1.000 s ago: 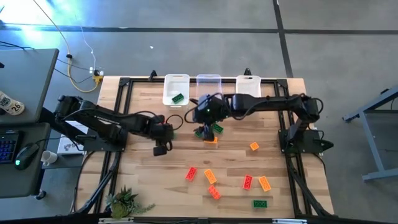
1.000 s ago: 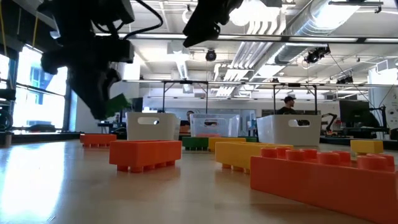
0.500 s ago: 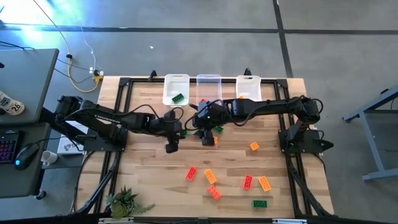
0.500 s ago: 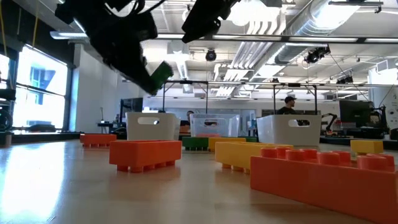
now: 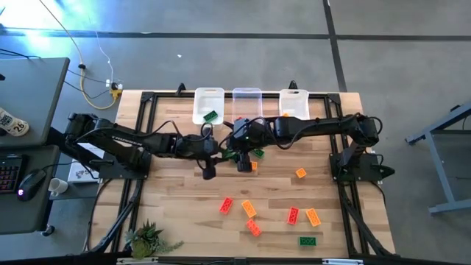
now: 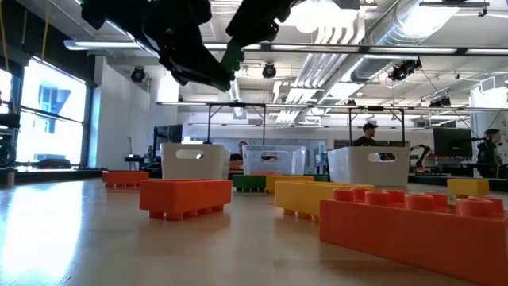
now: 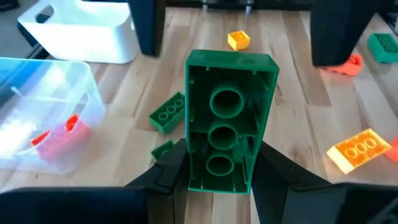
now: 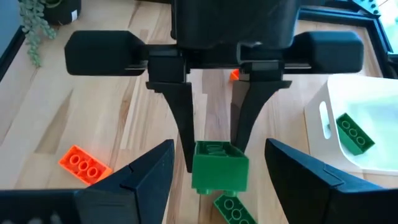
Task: Sort & place blocks by color
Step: Put the green game piece into the left white bin
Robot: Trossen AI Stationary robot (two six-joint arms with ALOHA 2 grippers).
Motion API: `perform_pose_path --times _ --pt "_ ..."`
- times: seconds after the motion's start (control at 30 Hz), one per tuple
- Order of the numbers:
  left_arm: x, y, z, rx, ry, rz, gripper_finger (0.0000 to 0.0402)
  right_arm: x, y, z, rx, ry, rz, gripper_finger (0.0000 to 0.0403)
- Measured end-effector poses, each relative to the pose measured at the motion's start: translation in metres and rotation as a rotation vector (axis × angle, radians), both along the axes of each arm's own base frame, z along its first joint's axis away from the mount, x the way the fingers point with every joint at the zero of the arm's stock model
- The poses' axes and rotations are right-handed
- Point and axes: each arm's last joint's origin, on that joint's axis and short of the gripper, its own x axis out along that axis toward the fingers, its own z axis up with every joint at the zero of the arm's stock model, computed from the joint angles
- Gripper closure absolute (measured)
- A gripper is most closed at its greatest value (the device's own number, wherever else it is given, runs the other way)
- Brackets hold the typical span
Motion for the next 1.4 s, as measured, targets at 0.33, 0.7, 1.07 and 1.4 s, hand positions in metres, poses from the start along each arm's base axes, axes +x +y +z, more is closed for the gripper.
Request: perform_pose_path --times 0.33,0.7,1.07,1.4 --pt "0.004 0.001 0.008 0.036 -0.095 0.033 0.0296 -0.001 -0.001 -0.001 -0.027 0.012 -0.028 0.0164" --pt "0.006 0.002 0.011 0.038 -0.126 0.036 0.0296 -0.002 -0.002 -0.002 -0.047 0.032 -0.039 0.0228" --pt "0.006 0.002 0.011 0.030 -0.135 0.068 0.0254 -0.002 -0.002 -0.002 -0.051 0.033 -0.046 0.0286" --pt "0.003 0.017 0.011 0.037 -0.131 0.191 0.0214 -0.003 -0.011 -0.002 -0.115 0.035 -0.128 0.0286"
